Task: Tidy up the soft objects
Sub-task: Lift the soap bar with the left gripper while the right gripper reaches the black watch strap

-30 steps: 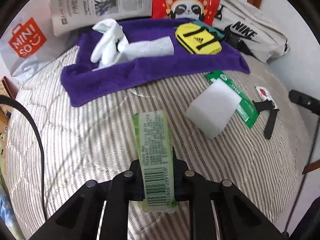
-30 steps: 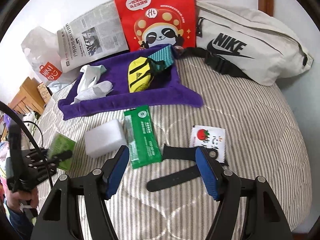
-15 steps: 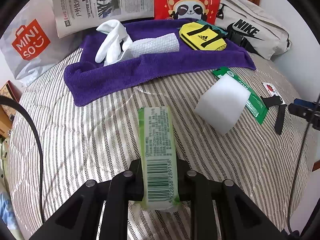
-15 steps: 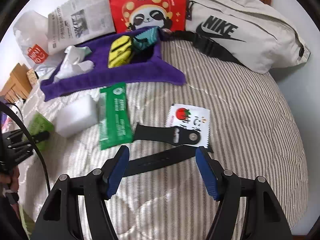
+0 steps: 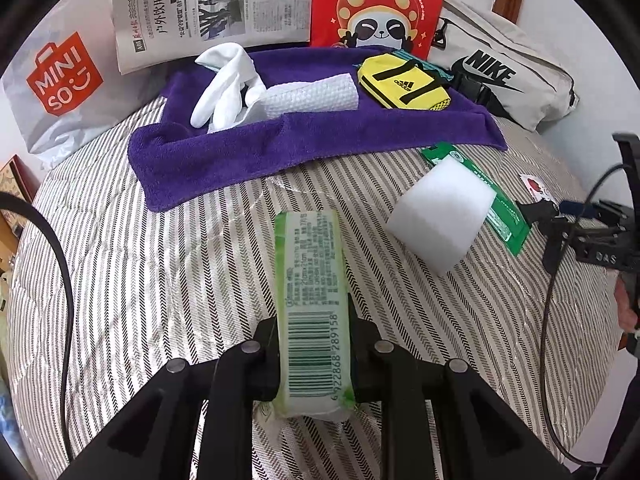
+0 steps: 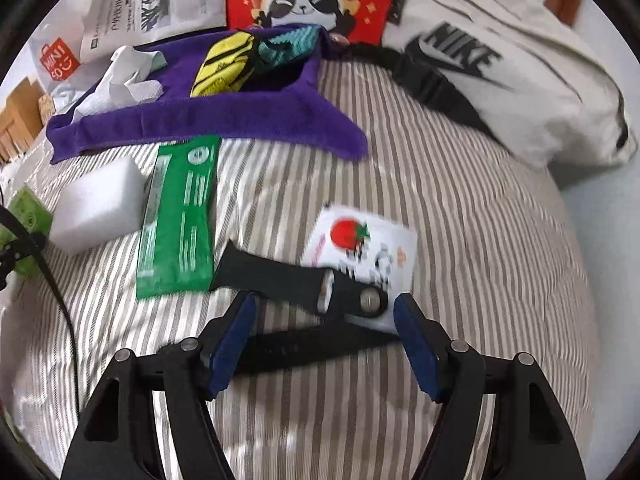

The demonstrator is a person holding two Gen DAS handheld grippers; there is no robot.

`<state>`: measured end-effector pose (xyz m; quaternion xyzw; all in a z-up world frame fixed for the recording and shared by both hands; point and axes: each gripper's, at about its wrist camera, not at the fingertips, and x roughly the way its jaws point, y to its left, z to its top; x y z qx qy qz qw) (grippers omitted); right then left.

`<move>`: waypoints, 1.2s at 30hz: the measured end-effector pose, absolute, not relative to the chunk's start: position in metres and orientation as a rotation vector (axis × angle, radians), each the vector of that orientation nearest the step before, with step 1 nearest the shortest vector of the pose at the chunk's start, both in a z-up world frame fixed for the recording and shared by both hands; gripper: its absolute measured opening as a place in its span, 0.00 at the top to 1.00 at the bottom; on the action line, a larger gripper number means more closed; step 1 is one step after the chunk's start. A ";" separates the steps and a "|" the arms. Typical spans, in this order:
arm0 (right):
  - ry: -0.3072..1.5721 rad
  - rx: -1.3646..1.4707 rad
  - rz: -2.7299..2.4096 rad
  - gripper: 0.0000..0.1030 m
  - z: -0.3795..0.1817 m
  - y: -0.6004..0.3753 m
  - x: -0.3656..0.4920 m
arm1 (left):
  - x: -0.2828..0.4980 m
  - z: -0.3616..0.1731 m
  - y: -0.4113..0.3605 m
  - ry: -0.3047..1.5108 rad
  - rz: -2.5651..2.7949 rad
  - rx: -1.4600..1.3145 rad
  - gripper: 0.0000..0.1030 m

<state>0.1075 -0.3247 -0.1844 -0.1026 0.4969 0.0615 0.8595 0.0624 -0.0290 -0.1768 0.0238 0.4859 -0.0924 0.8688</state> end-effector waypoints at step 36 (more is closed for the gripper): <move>1.082 -0.130 0.254 0.92 -0.171 -0.309 0.127 | 0.057 -0.175 -0.029 1.015 -0.188 0.008 0.79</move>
